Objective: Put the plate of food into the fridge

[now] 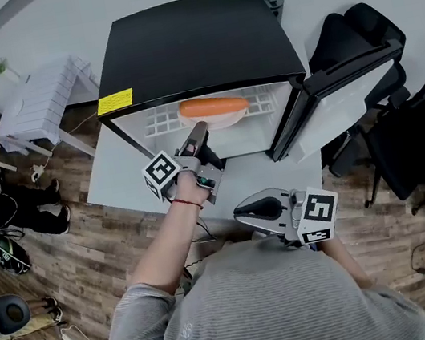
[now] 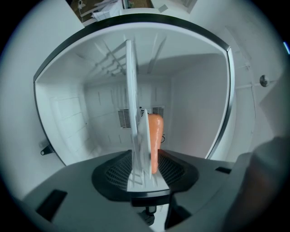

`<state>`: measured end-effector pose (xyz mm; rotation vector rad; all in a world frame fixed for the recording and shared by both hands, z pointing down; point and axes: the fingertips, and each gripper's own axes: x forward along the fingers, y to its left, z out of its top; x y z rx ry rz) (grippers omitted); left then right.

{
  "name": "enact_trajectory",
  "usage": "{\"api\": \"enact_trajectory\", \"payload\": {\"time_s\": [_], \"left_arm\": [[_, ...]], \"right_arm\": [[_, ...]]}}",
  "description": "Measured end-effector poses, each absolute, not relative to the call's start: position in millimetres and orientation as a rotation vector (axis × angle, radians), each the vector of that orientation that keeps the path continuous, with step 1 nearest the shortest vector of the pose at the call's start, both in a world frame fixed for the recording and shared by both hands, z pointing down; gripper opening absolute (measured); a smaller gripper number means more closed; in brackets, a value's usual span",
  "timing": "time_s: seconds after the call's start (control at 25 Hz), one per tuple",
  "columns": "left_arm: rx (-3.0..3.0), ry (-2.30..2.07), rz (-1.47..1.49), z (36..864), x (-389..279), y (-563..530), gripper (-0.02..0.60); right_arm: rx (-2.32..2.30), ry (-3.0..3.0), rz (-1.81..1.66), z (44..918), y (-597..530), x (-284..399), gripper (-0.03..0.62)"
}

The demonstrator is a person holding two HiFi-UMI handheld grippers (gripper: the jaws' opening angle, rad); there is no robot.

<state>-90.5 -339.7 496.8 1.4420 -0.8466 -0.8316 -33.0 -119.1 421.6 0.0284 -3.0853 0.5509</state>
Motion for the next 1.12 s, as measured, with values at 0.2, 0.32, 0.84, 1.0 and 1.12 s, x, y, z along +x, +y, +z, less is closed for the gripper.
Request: {"api": "enact_trajectory", "payload": {"time_s": [0.2,0.32,0.84,1.0,1.12], "left_arm": [[1.646,-0.891,-0.705,484,-88,-321,0.164],[1.825,-0.950,-0.535,481,-83,-308,0.166],[2.745,-1.611,0.899,471,-80,-289,0.163],[2.857,-1.751,1.432,462,-70,-299,0.163],[2.893,-1.826,1.767,457,-61,-307,0.153]], "right_arm": [[0.020,-3.084,0.544,421,-118,-34,0.017],[0.011,-3.085,0.540,420,-116,-35,0.017],[0.012,-3.070,0.539,425,-113,-33,0.017],[0.002,-3.067,0.542,425,-111,-33,0.017],[0.004,-3.072,0.543,424,-111,-33,0.017]]}}
